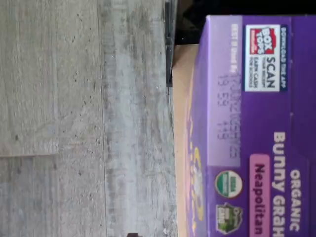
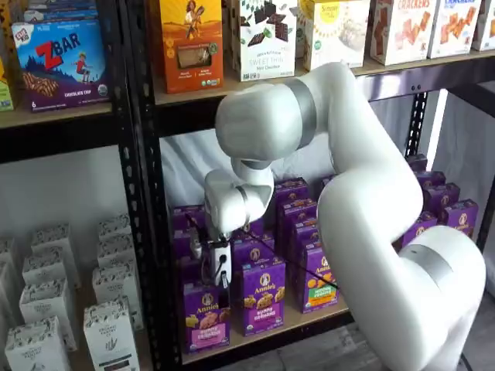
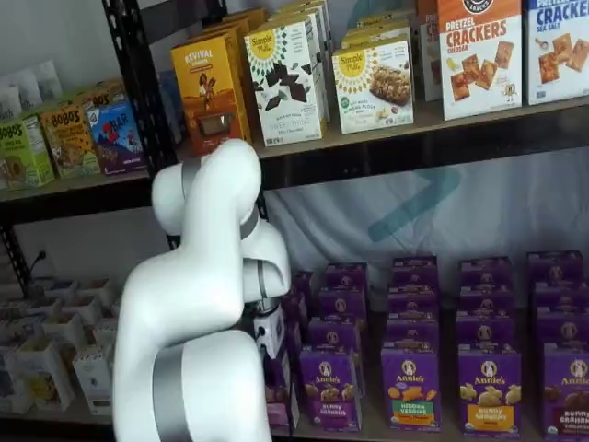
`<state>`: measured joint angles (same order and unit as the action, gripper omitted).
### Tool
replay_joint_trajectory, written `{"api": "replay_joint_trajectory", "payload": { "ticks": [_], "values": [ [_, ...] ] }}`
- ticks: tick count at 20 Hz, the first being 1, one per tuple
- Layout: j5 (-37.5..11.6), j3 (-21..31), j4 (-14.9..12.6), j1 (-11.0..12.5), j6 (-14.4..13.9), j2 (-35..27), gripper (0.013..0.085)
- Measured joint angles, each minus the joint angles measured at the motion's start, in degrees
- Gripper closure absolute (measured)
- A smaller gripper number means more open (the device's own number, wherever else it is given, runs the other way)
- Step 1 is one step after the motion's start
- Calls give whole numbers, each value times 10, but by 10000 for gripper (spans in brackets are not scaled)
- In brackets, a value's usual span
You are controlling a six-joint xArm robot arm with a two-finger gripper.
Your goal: Pick up the purple box with a pink patch in the middle, on the bottom shelf, the first box from the left
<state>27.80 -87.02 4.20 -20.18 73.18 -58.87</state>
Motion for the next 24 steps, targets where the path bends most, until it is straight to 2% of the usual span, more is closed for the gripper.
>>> {"api": "replay_joint_trajectory", "payload": {
  "ticks": [9,11,12,14,15,16,20,24],
  "values": [
    [-2,-19,17,-7,8,-18,130],
    [0,-24,24,-8,13,-20,210],
    [2,-26,23,-8,12,-21,210],
    [6,-32,20,-9,8,-25,290],
    [8,-34,18,-10,5,-26,290],
    [10,-36,15,-10,3,-27,330],
    [16,-44,-1,-11,-12,-32,330],
    [22,-51,2,-12,-10,-36,330]
  ]
}}
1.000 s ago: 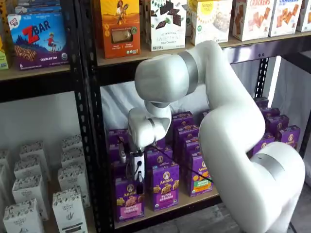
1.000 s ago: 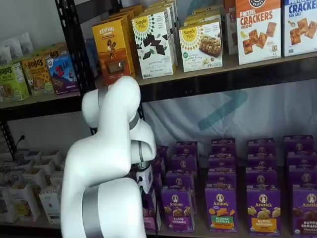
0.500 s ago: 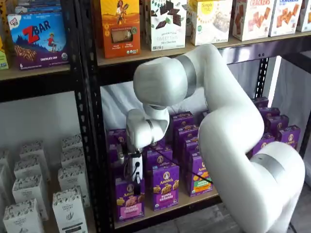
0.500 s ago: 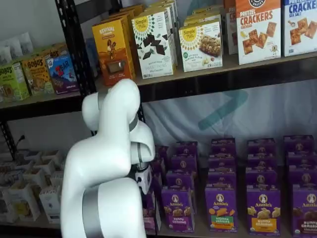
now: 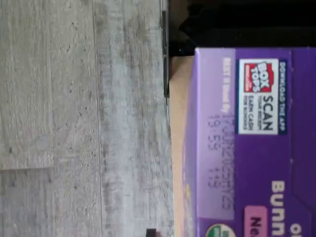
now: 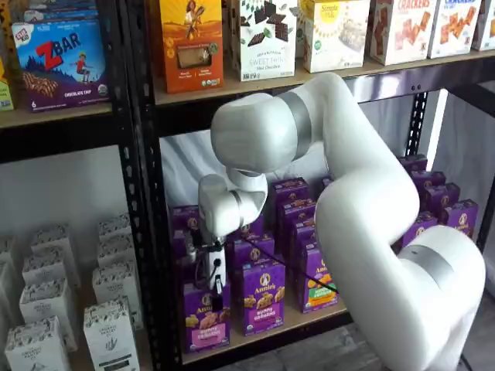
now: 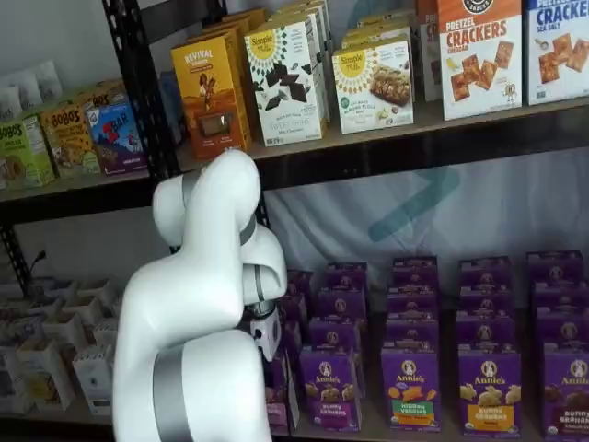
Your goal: Pick up the purple box with a pink patch in the middle, on the bottom shelf, the first box from the left
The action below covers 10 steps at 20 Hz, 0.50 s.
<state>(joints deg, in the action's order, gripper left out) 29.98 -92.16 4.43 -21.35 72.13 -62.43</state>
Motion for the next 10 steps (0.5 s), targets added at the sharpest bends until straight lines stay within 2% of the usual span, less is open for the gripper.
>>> {"api": "replay_joint_trajectory", "payload": {
  "ticks": [1,2,4,10],
  "values": [
    [0,-1,3,0,3,0,370],
    [-1,-1,5,0,4,-1,370],
    [-2,-2,4,0,3,-1,450],
    [3,-7,-9,-1,-8,-4,450]
  ]
}}
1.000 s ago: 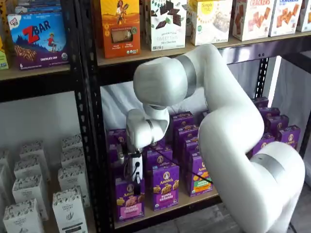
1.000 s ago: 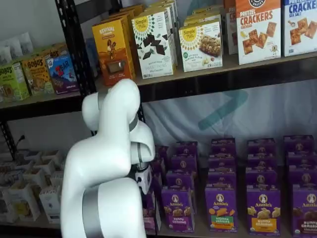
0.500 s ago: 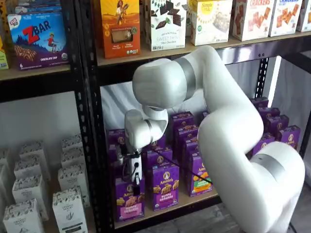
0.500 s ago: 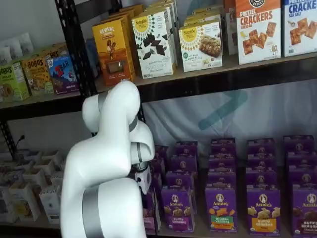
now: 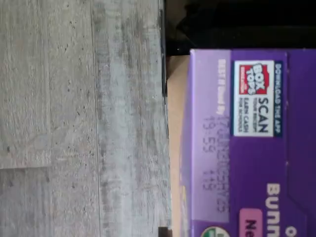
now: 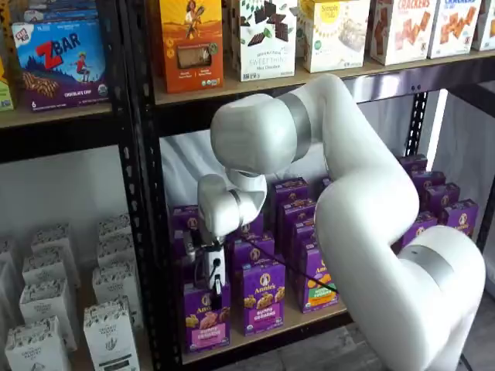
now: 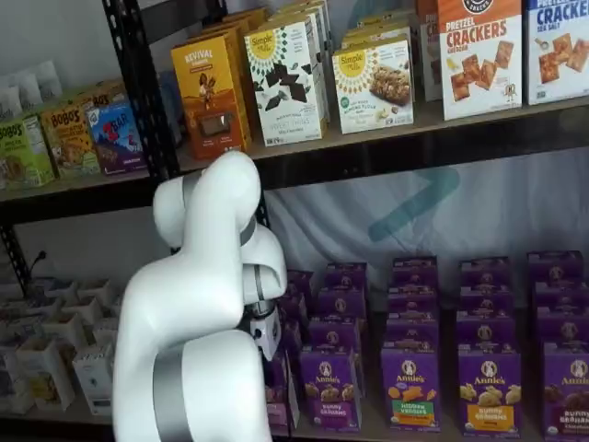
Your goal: Pick up the purple box with a pink patch in the middle, on the bottom shelf, the first box from the left
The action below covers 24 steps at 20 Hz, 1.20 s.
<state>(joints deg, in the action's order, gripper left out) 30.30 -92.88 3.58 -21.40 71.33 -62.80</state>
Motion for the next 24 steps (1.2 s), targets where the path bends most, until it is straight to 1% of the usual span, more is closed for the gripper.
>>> {"api": "replay_joint_trajectory", "payload": {
  "ticks": [2,4,8,12,13,15,17,21,24],
  "values": [
    [0,0,3,0,3,0,450],
    [-1,0,7,0,6,0,530],
    [3,-1,-2,0,-2,0,530],
    [-1,4,2,0,2,4,530],
    [-2,6,4,0,4,5,570],
    [-2,9,7,1,6,7,570],
    [-3,11,6,1,6,9,650],
    [1,17,-6,2,-3,14,650],
    [-2,25,-8,2,-5,19,650]
  ]
}}
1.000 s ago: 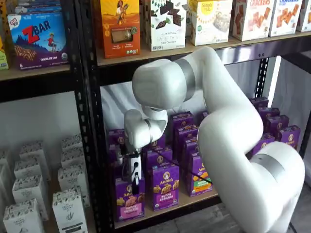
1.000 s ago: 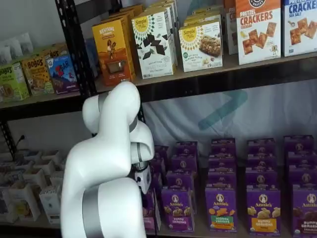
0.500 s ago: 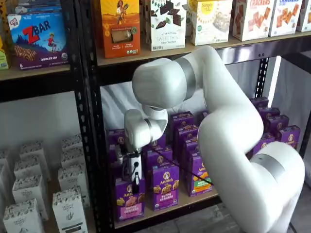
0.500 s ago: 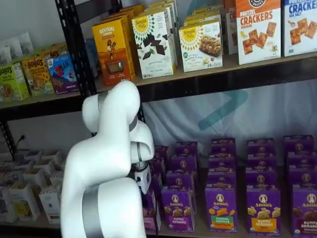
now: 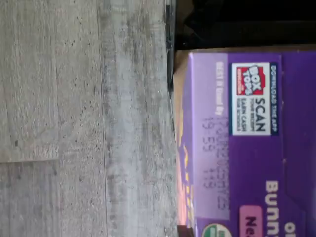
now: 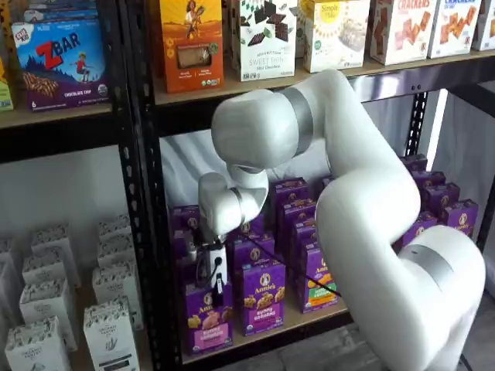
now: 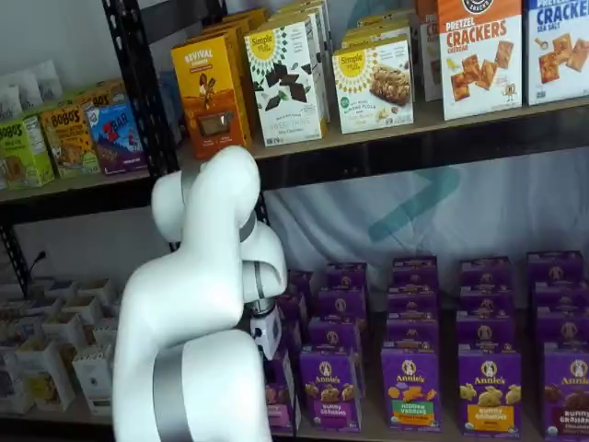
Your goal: Pick up the purple box with a pink patch in the middle, on the bottom shelf, the first box from the left
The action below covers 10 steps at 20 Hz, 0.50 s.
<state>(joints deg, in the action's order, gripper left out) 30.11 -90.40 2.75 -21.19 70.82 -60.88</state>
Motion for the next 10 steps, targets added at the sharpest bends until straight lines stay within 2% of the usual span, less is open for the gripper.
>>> {"api": "replay_joint_trajectory", "payload": {
  "ticks": [4,10],
  "values": [
    [-8,16,-2,-1,-2,11,650],
    [-18,58,-22,-8,-26,39,650]
  ]
}}
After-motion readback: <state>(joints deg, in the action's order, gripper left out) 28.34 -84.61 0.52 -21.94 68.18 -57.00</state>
